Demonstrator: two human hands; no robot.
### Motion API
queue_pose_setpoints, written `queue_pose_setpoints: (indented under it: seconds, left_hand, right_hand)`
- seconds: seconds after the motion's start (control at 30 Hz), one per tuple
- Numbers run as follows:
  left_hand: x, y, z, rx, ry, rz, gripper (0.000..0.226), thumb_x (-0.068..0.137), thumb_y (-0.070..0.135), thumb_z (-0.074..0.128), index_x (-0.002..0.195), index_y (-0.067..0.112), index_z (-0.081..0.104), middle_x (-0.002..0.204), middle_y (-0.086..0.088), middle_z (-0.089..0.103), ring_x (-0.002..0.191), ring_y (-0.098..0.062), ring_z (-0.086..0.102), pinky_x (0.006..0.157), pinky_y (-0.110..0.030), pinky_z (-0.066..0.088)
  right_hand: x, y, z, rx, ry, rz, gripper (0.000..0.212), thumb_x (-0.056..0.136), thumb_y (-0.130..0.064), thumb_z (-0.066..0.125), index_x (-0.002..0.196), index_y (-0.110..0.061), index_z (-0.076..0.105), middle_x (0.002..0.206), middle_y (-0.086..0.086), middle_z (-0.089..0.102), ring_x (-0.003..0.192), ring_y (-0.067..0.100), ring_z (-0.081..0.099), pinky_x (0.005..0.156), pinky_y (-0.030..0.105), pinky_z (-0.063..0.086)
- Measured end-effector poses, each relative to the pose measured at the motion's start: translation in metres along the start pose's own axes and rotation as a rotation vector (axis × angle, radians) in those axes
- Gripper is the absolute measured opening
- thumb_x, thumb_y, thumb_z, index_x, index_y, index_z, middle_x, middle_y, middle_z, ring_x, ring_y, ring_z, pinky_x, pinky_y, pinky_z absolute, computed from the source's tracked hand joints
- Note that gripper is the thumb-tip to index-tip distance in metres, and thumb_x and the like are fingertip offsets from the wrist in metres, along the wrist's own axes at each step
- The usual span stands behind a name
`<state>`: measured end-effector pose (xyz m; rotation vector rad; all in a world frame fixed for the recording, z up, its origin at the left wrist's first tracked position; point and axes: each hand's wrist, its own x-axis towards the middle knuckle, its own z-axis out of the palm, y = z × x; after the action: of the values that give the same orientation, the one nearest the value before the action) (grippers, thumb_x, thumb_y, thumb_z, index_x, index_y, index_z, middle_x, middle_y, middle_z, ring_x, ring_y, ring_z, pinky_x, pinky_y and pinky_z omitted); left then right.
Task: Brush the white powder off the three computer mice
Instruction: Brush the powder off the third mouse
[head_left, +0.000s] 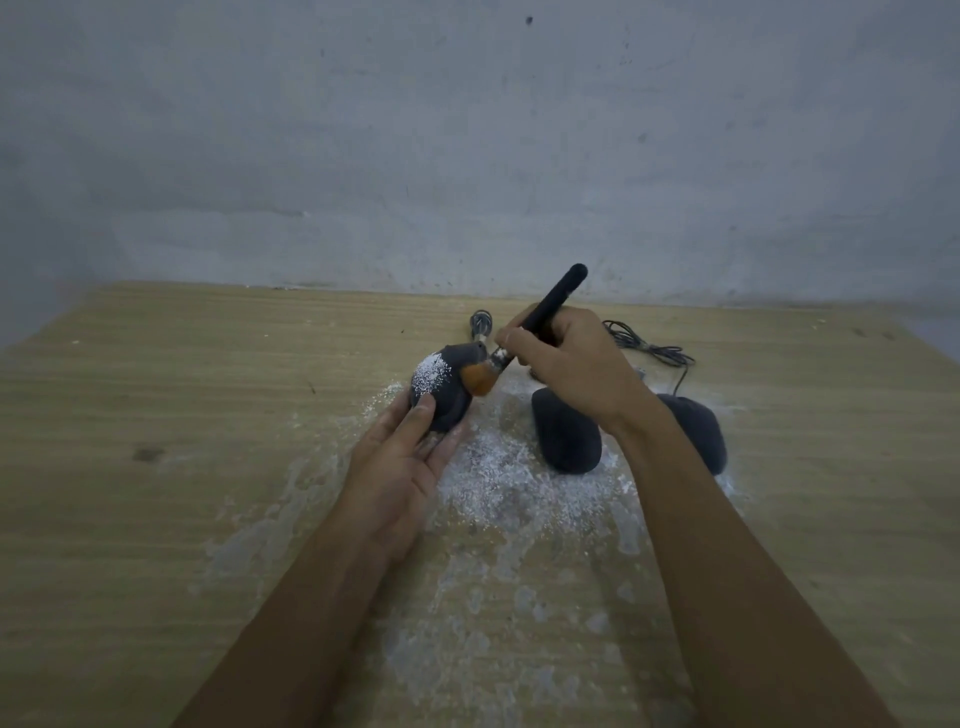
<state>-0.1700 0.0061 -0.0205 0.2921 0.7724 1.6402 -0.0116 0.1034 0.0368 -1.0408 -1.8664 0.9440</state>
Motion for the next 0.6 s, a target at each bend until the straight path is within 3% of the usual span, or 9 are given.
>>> queue_pose_setpoints:
  seconds: [0.07, 0.1, 0.17, 0.33, 0.47, 0.53, 0.6]
  left_hand:
    - [0.000, 0.000, 0.000, 0.012, 0.004, -0.001, 0.032, 0.097, 0.004, 0.055, 0.129, 0.001, 0.059, 0.121, -0.017, 0.072, 0.107, -0.024, 0.073, 0.076, -0.025, 0.061]
    - [0.000, 0.000, 0.000, 0.019, 0.007, -0.004, 0.033, 0.098, 0.004, 0.055, 0.130, 0.001, 0.059, 0.122, -0.017, 0.071, 0.108, -0.024, 0.072, 0.077, -0.026, 0.061]
    - [0.000, -0.001, 0.000, 0.028, 0.005, -0.010, 0.032, 0.098, 0.004, 0.055, 0.130, 0.002, 0.059, 0.124, -0.018, 0.071, 0.110, -0.025, 0.071, 0.079, -0.027, 0.061]
    - [-0.001, -0.001, 0.000, 0.053, -0.014, -0.013, 0.036, 0.098, 0.003, 0.054, 0.134, 0.003, 0.057, 0.124, -0.017, 0.071, 0.115, -0.027, 0.069, 0.083, -0.028, 0.061]
    - [-0.001, 0.000, 0.000, 0.025, -0.017, -0.011, 0.038, 0.099, 0.002, 0.052, 0.137, 0.003, 0.055, 0.123, -0.019, 0.071, 0.111, -0.027, 0.071, 0.085, -0.030, 0.061]
    - [-0.001, -0.001, 0.000, 0.025, -0.028, -0.012, 0.036, 0.099, 0.002, 0.051, 0.135, 0.002, 0.055, 0.119, -0.017, 0.073, 0.105, -0.025, 0.073, 0.079, -0.028, 0.062]
    - [-0.001, -0.001, -0.002, 0.033, -0.040, -0.013, 0.035, 0.098, 0.003, 0.053, 0.133, 0.001, 0.057, 0.116, -0.017, 0.074, 0.103, -0.024, 0.074, 0.076, -0.026, 0.061]
  right_hand:
    - [0.003, 0.005, 0.003, -0.031, 0.147, 0.012, 0.024, 0.097, -0.030, 0.067, 0.095, -0.008, 0.075, 0.062, 0.001, 0.054, 0.054, 0.009, 0.049, 0.053, 0.030, 0.043]
    - [0.005, 0.007, 0.004, -0.049, 0.237, 0.015, 0.022, 0.098, -0.031, 0.066, 0.096, -0.011, 0.076, 0.060, -0.006, 0.055, 0.051, 0.001, 0.049, 0.051, 0.021, 0.040]
    - [0.006, 0.008, 0.007, -0.056, 0.317, 0.019, 0.021, 0.098, -0.030, 0.066, 0.100, -0.013, 0.077, 0.064, -0.014, 0.058, 0.054, -0.002, 0.052, 0.052, 0.012, 0.036]
    - [0.003, 0.006, 0.005, 0.039, 0.145, 0.065, 0.019, 0.095, -0.026, 0.068, 0.096, -0.010, 0.078, 0.067, 0.006, 0.060, 0.058, 0.014, 0.051, 0.060, 0.037, 0.045]
    - [0.000, 0.004, -0.005, 0.112, -0.115, 0.067, 0.013, 0.093, -0.025, 0.070, 0.090, -0.014, 0.077, 0.072, 0.010, 0.059, 0.066, 0.020, 0.049, 0.063, 0.038, 0.042]
    - [0.002, 0.008, -0.003, 0.091, -0.022, 0.064, 0.014, 0.095, -0.027, 0.069, 0.092, -0.016, 0.078, 0.070, 0.013, 0.057, 0.064, 0.021, 0.048, 0.061, 0.037, 0.040]
    - [0.006, 0.014, 0.000, 0.018, 0.187, 0.057, 0.016, 0.096, -0.029, 0.068, 0.093, -0.017, 0.078, 0.065, 0.009, 0.062, 0.057, 0.011, 0.052, 0.057, 0.029, 0.042]
